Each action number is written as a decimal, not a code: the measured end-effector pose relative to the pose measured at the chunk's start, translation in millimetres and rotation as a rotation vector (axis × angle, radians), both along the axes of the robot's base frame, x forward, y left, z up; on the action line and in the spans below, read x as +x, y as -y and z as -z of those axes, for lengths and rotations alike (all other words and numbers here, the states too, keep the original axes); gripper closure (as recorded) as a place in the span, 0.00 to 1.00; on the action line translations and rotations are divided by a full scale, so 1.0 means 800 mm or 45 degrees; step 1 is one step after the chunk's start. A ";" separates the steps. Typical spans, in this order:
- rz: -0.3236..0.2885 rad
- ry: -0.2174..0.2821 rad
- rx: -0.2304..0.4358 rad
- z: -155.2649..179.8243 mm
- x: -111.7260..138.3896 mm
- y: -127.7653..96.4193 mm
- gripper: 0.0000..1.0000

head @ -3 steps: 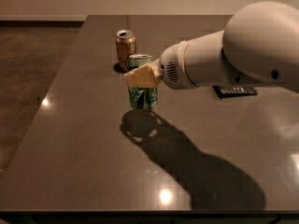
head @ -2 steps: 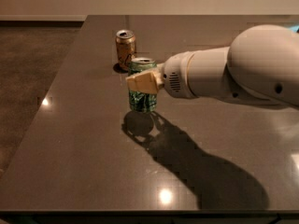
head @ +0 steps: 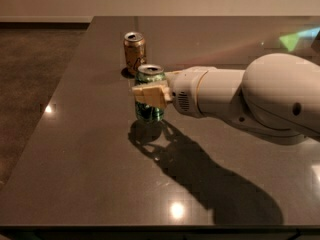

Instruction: Place green can upright

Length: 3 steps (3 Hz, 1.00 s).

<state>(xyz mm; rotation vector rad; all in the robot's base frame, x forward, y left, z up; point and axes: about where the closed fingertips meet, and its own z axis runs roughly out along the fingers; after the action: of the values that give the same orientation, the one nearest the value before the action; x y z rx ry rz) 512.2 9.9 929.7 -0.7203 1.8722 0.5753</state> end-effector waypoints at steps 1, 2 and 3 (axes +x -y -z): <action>0.013 0.083 0.007 -0.002 0.001 -0.002 1.00; 0.013 0.150 0.004 -0.002 0.002 -0.005 1.00; 0.005 0.190 0.007 0.002 0.002 -0.007 1.00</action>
Offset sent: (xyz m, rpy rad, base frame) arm -0.0060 0.0015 -0.0160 0.0083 -0.1855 -0.0156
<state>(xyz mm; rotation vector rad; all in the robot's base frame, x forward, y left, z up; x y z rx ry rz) 513.6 15.9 927.8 -0.7357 1.7332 0.5101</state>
